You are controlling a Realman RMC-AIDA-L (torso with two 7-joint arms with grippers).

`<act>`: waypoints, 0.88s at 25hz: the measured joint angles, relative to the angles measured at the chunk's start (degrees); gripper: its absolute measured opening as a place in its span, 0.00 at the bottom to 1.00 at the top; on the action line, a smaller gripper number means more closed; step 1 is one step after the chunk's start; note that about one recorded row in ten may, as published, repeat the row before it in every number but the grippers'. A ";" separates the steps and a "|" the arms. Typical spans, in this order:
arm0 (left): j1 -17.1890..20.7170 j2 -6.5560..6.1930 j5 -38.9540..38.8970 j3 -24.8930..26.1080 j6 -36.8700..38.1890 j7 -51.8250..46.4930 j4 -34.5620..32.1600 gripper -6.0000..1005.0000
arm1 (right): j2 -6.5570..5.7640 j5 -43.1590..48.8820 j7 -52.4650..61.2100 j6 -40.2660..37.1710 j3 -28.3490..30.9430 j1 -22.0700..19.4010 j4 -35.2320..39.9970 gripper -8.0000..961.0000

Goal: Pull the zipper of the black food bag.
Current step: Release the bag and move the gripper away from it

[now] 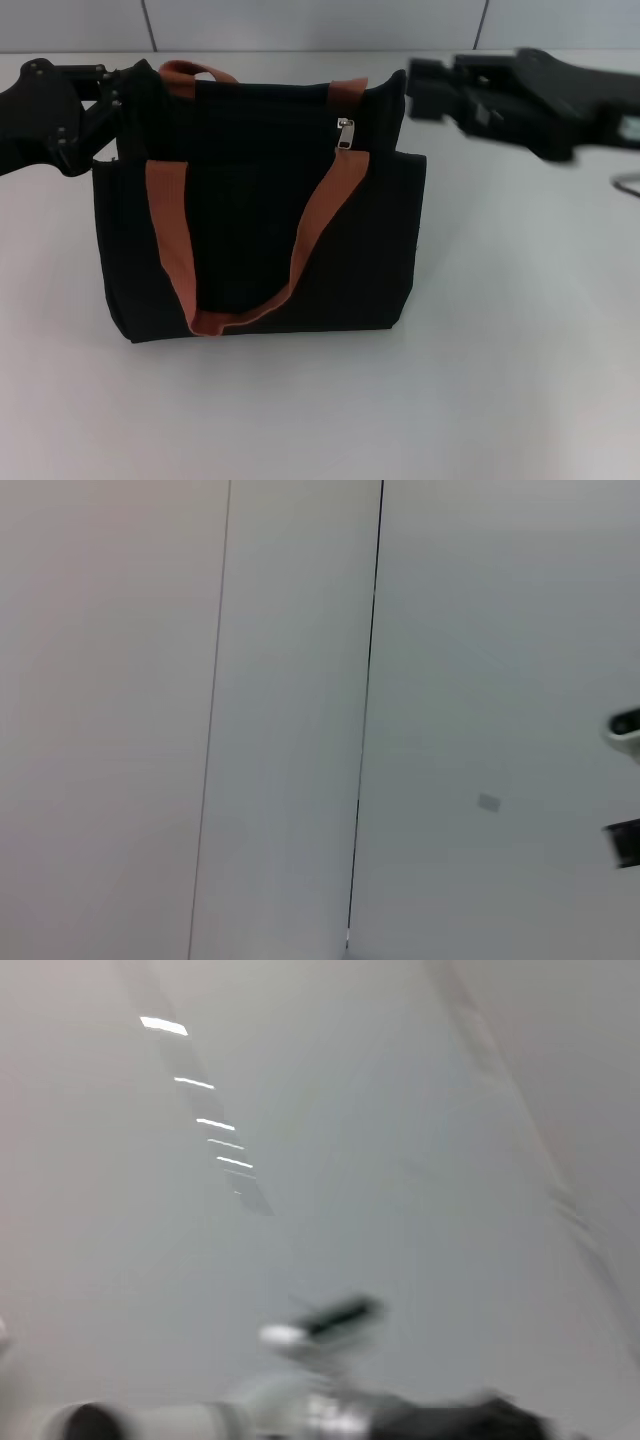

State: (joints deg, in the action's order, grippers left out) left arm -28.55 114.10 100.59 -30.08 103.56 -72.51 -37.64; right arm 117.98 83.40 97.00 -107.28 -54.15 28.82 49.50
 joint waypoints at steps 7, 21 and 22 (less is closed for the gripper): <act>-0.01 -0.04 0.00 -0.06 -0.03 -0.13 0.58 0.09 | -0.92 8.42 -25.84 -9.77 0.48 -1.88 -13.33 0.48; 1.03 -0.11 0.30 -0.22 -0.03 -2.42 1.34 0.09 | 1.21 19.75 -42.06 3.10 -0.21 -4.02 -24.95 0.79; 1.23 -0.16 0.30 -0.32 -0.02 -2.79 1.34 0.09 | 1.20 19.84 -42.09 3.02 -0.22 -4.00 -24.97 0.79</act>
State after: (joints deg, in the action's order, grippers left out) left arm -27.32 113.93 100.89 -30.40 103.53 -75.30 -36.30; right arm 119.18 103.24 54.92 -104.26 -54.38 24.82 24.53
